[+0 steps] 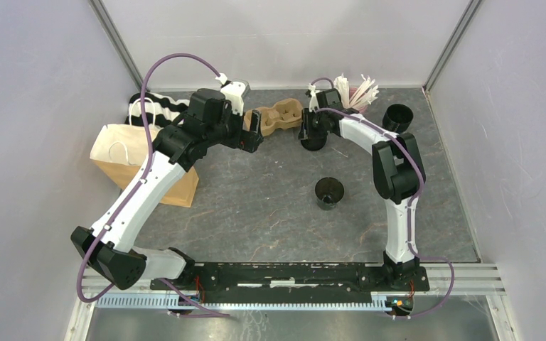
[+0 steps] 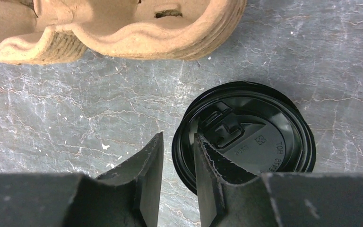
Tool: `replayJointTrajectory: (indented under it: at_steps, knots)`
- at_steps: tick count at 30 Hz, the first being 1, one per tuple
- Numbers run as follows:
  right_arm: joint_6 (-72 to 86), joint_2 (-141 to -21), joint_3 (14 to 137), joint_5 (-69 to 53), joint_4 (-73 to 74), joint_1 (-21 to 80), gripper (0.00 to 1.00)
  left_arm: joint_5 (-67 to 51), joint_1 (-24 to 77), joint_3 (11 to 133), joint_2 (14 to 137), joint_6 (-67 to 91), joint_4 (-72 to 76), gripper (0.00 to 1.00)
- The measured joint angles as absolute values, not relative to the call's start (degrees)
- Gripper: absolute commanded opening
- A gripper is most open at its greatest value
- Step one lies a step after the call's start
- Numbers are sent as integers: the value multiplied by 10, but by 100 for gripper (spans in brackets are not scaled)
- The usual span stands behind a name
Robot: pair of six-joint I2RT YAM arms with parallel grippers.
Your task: Pack the takeout coffee
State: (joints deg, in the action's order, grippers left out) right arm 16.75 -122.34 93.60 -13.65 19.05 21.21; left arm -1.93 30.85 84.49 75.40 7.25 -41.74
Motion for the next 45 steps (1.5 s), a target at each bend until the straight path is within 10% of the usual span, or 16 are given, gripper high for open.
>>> replayJointTrajectory:
  at_steps: [17,45]
  knots:
    - [232,-1225,898,-194,124,182,11,-18,309,845,754,72,-417,100]
    - [254,-1207,853,-215,95,174,29,-18,309,845,754,72,-418,100]
